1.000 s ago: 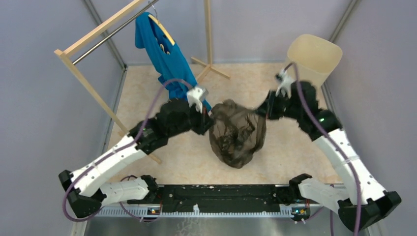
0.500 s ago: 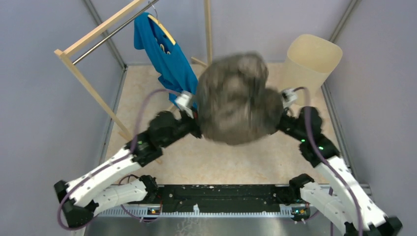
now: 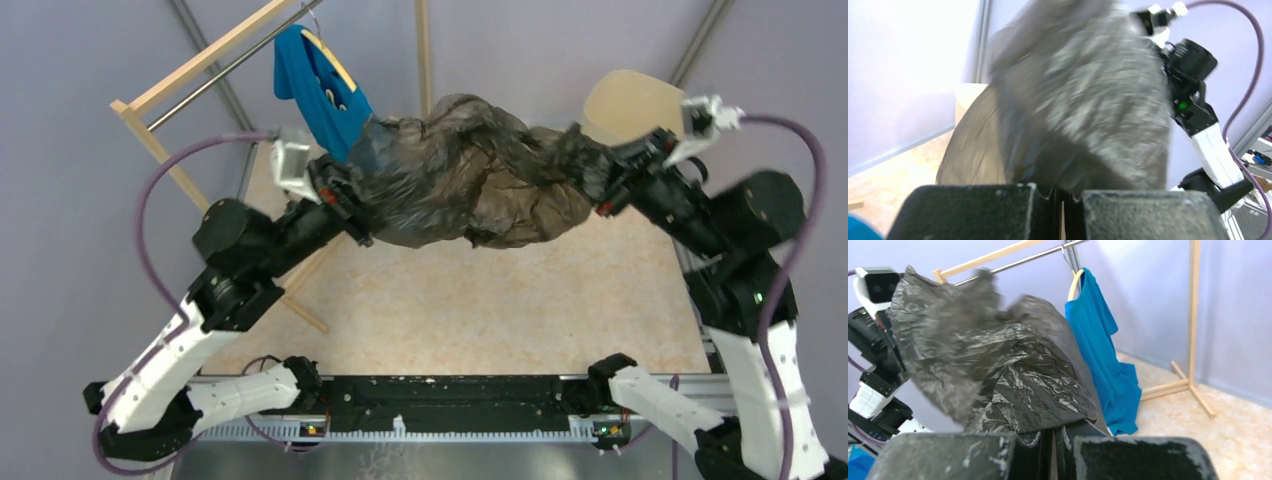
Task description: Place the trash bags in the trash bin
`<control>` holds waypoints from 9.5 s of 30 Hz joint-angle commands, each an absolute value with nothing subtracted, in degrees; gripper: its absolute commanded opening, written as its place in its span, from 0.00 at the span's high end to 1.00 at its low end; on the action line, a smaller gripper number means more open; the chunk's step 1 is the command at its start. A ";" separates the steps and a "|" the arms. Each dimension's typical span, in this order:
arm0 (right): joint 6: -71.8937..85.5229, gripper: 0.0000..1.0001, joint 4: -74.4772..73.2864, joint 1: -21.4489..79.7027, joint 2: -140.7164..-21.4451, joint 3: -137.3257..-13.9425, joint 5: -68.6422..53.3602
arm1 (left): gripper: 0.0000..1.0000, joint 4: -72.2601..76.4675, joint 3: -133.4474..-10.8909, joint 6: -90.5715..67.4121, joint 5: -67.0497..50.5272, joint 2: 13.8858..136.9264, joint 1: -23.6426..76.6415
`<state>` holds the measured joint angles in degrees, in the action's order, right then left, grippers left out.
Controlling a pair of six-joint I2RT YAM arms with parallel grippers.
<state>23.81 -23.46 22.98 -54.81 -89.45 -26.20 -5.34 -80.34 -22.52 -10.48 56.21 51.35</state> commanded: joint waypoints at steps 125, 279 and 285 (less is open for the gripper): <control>20.37 0.83 -8.86 51.15 -53.28 -36.21 -29.39 | 0.02 -23.40 -35.11 -54.90 4.64 43.77 43.24; 14.18 0.24 -37.70 29.89 -45.53 -74.94 4.40 | 1.00 -21.76 -49.10 -18.45 18.83 24.59 46.09; 11.54 0.22 -34.32 29.60 -57.03 -82.15 27.54 | 1.00 -18.42 -47.56 -14.82 16.70 25.23 46.05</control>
